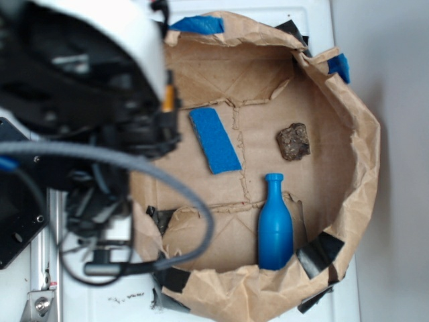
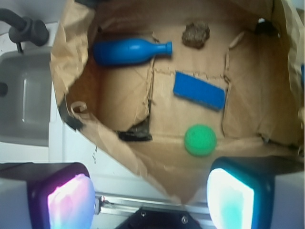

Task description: Grab the green ball.

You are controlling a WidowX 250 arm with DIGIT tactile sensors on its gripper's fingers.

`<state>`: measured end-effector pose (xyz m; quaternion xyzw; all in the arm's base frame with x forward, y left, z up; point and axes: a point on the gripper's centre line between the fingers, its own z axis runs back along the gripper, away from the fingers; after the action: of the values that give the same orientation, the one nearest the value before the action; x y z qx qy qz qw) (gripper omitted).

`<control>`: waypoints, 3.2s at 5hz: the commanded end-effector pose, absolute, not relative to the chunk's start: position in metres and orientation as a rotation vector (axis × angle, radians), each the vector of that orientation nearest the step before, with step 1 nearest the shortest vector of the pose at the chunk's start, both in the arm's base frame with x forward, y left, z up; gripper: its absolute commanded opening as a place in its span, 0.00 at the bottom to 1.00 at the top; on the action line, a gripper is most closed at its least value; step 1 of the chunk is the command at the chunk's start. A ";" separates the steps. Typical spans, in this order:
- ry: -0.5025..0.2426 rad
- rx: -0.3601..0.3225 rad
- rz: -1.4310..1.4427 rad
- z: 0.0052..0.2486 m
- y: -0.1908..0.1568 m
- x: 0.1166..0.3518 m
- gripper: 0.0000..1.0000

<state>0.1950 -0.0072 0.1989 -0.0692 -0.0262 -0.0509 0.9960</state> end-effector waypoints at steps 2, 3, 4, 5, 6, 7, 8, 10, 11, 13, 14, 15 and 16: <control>-0.113 -0.144 -0.087 0.223 0.000 0.218 1.00; -0.113 -0.144 -0.087 0.223 0.000 0.218 1.00; -0.113 -0.144 -0.087 0.223 0.000 0.218 1.00; -0.071 -0.091 -0.054 0.184 0.011 0.236 1.00; -0.053 -0.080 -0.039 0.160 0.025 0.247 1.00; -0.037 -0.073 -0.054 0.143 0.026 0.248 1.00; -0.011 -0.033 -0.099 0.123 0.020 0.229 1.00; 0.063 0.041 -0.095 0.067 0.035 0.224 1.00; 0.076 0.025 -0.101 0.058 0.028 0.215 1.00; 0.115 0.053 -0.151 0.048 0.027 0.198 1.00; 0.099 0.064 -0.125 0.051 0.032 0.195 1.00; 0.110 0.070 -0.134 0.043 0.031 0.194 1.00; 0.134 0.107 -0.120 0.027 0.036 0.200 1.00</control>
<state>0.1983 0.0352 0.0225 0.0532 0.0798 -0.0662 0.9932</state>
